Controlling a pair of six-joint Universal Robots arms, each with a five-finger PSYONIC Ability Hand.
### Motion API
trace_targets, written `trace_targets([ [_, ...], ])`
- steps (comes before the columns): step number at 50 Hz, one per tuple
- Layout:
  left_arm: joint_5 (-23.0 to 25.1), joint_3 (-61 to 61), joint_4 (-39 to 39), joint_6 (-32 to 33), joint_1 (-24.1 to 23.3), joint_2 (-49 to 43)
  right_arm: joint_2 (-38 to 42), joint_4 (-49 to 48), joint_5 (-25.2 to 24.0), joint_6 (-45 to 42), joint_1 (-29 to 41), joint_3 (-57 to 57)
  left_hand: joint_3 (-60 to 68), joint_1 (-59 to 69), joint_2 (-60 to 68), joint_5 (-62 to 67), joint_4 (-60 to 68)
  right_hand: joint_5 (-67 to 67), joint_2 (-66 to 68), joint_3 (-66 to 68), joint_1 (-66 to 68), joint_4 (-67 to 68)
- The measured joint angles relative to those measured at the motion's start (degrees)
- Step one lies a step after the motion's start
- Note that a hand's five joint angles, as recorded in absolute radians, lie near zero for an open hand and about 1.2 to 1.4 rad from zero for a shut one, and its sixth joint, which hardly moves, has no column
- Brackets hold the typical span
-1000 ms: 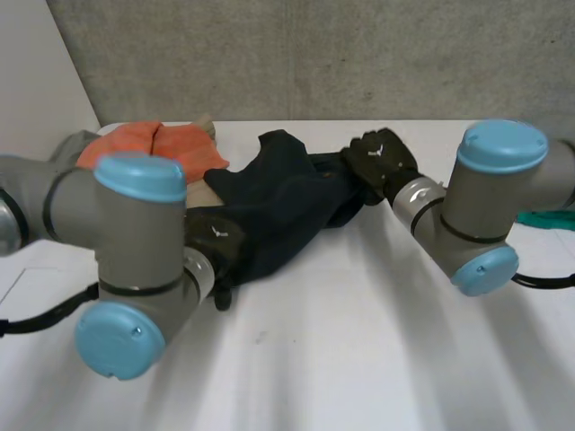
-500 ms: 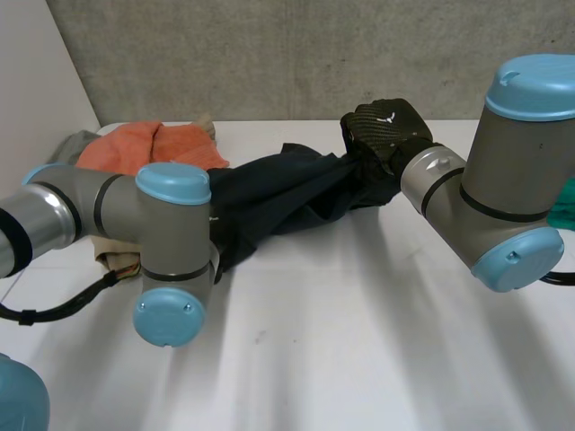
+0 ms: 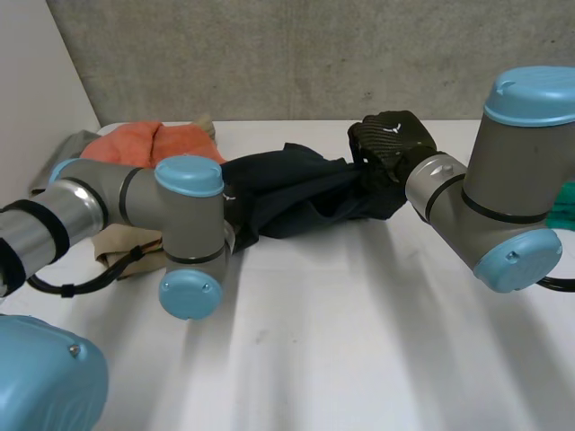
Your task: Fold the laundry.
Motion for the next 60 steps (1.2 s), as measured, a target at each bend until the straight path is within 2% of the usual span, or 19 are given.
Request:
trace_targets([
  [3,0.47,2.49,-0.19,2.03,-0.24,-1.46,0.55,0.00,0.02,-0.02,-0.35,-0.44,8.41,9.34,8.79,8.17,8.49,0.00,0.00,0.00,0.00,0.00],
  [5,0.79,4.02,-0.30,3.42,-0.36,-2.35,0.70,0.00,0.01,-0.03,-0.51,-0.57,9.94,11.05,10.28,9.65,10.03,0.00,0.00,0.00,0.00,0.00],
  [6,0.92,4.76,-0.47,4.18,-0.40,-2.80,0.79,-0.01,0.00,-0.05,-0.72,-0.72,26.93,30.31,26.96,26.59,27.16,0.00,0.00,0.00,0.00,0.00],
  [8,1.14,6.08,-0.82,5.43,-0.40,-3.32,0.79,0.04,-0.05,-0.06,-1.00,-0.91,37.44,40.01,37.86,37.20,37.79,0.00,0.00,0.00,0.00,0.00],
  [10,1.29,6.91,-1.61,6.23,-0.25,-3.03,0.68,0.16,-0.05,-0.06,-1.21,-1.07,40.90,40.37,41.14,39.68,41.39,0.00,0.00,0.00,0.00,0.00],
  [14,1.64,5.59,-3.60,4.46,0.78,2.00,-0.19,0.78,-0.09,0.13,-1.32,-1.30,41.16,40.37,41.37,39.71,41.65,0.00,0.00,0.00,0.00,0.00],
  [21,4.31,-3.33,-5.02,-6.53,4.69,21.10,-4.88,3.14,-0.48,1.61,-0.62,-0.81,41.17,40.37,41.43,39.68,41.68,0.00,0.00,0.00,0.00,0.00],
  [25,7.62,-8.45,-5.44,-12.37,7.56,32.35,-8.60,4.18,-0.77,3.07,-0.12,-0.45,41.17,40.37,41.44,39.68,41.69,0.00,0.00,0.00,0.00,0.00],
  [31,13.48,-14.39,-6.96,-16.41,10.74,41.99,-13.38,4.77,-1.05,4.89,0.12,0.72,41.17,40.37,41.44,39.68,41.69,0.00,0.00,0.00,0.74,0.01],
  [34,15.49,-16.55,-7.36,-16.85,11.41,43.29,-14.22,4.72,-1.07,5.20,0.35,1.49,41.18,40.37,41.44,39.68,41.69,0.00,0.00,0.00,0.74,0.01],
  [35,16.28,-17.57,-7.51,-16.95,11.61,43.43,-14.31,4.66,-1.06,5.30,0.48,1.82,37.84,36.75,37.20,36.99,38.17,0.00,0.00,0.00,0.74,0.01],
  [37,18.03,-20.66,-7.91,-17.06,11.89,42.45,-13.25,4.41,-0.91,5.45,0.96,2.61,17.64,14.02,16.62,17.33,17.46,0.49,0.00,0.00,0.74,0.01],
  [40,18.54,-23.84,-8.51,-17.33,11.72,40.36,-10.58,4.19,-0.28,5.31,1.81,2.88,0.45,-2.52,-0.12,-0.17,0.00,0.97,0.00,0.00,0.74,0.01],
  [41,18.43,-25.34,-8.82,-17.64,11.58,39.44,-9.64,4.14,0.09,5.21,2.17,2.86,-1.70,-3.97,-1.78,-2.37,-2.22,0.98,0.00,0.00,0.74,0.01],
  [45,17.28,-30.32,-9.58,-19.57,11.34,37.35,-6.14,3.99,2.59,4.70,3.87,2.47,-4.65,-4.80,-4.68,-5.58,-5.15,0.97,0.00,0.00,0.74,0.01],
  [49,15.72,-36.87,-9.93,-23.55,11.99,38.15,-4.78,3.70,5.92,4.44,5.09,1.88,-1.43,-1.51,-1.46,-1.36,-1.47,0.98,0.00,0.00,0.74,0.01],
  [57,17.02,-44.03,-9.92,-27.69,13.70,41.86,-5.71,2.50,7.38,4.50,6.03,1.69,1.14,0.87,1.12,1.50,1.38,0.97,0.00,0.00,0.74,0.01],
  [58,17.41,-45.50,-9.75,-28.34,14.60,42.64,-5.90,1.96,7.67,4.58,6.19,1.68,3.53,3.36,3.46,3.62,3.64,0.98,0.00,0.00,0.74,0.01],
  [60,17.92,-46.73,-9.55,-28.74,15.73,43.17,-6.01,1.37,8.06,4.67,6.26,1.64,14.69,16.55,14.74,14.61,14.91,0.98,0.00,0.00,0.74,0.01],
])
